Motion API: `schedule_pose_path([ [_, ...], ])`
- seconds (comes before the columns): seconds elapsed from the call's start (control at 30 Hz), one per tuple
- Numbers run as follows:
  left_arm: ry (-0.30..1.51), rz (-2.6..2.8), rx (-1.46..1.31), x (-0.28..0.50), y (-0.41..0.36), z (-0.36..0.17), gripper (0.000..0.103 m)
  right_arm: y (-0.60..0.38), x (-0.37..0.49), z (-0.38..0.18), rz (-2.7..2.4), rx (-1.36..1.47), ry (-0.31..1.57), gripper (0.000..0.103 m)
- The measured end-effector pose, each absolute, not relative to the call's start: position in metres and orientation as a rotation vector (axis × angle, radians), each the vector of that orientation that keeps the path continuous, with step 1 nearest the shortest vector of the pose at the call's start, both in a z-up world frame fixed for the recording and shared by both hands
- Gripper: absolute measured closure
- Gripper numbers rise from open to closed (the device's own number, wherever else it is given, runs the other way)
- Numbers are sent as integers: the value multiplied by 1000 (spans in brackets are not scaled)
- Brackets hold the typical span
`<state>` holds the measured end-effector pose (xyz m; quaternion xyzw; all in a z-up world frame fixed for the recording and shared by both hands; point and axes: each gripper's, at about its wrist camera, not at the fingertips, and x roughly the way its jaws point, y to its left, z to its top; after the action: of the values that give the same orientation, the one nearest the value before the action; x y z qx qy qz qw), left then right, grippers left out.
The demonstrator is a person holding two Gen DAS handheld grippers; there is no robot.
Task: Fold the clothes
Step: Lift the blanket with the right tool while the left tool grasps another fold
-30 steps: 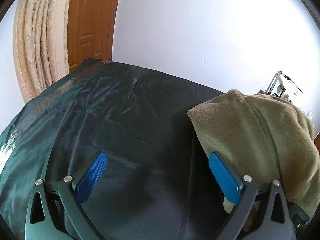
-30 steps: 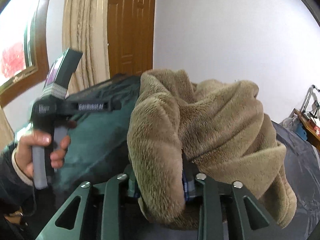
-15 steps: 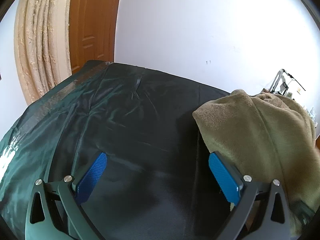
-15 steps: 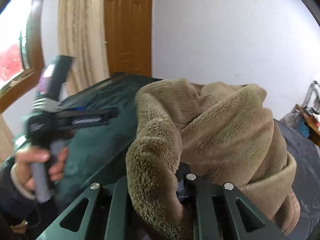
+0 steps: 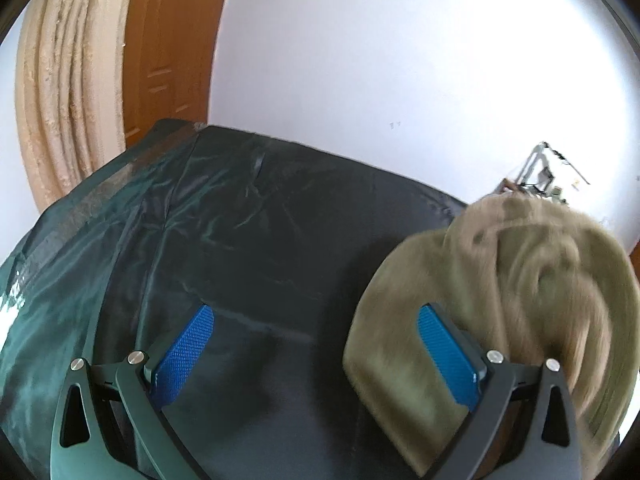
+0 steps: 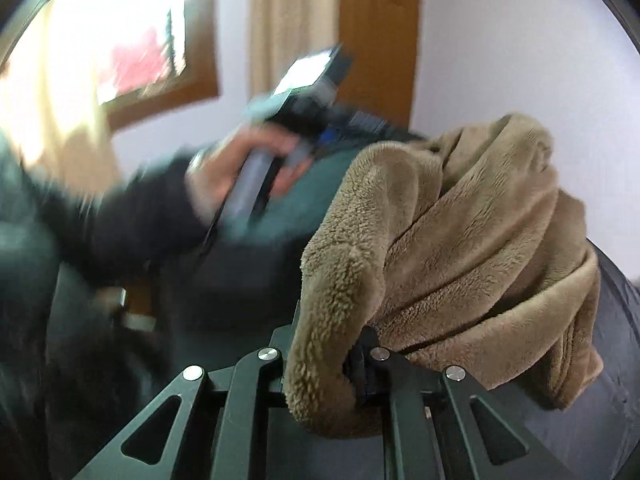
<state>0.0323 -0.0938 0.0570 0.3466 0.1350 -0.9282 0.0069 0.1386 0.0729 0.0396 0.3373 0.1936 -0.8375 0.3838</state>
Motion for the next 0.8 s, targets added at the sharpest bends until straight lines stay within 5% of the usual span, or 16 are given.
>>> schedule_pose_path([
  [0.37, 385, -3197, 1225, 39, -60, 95, 0, 111, 156, 11, -2218, 934, 443, 89],
  [0.57, 159, -3239, 1272, 24, -27, 97, 0, 131, 161, -1, -2280, 968, 443, 89],
  [0.8, 291, -3272, 1481, -3, -18, 89, 0, 166, 185, 5, -2344, 963, 423, 89],
])
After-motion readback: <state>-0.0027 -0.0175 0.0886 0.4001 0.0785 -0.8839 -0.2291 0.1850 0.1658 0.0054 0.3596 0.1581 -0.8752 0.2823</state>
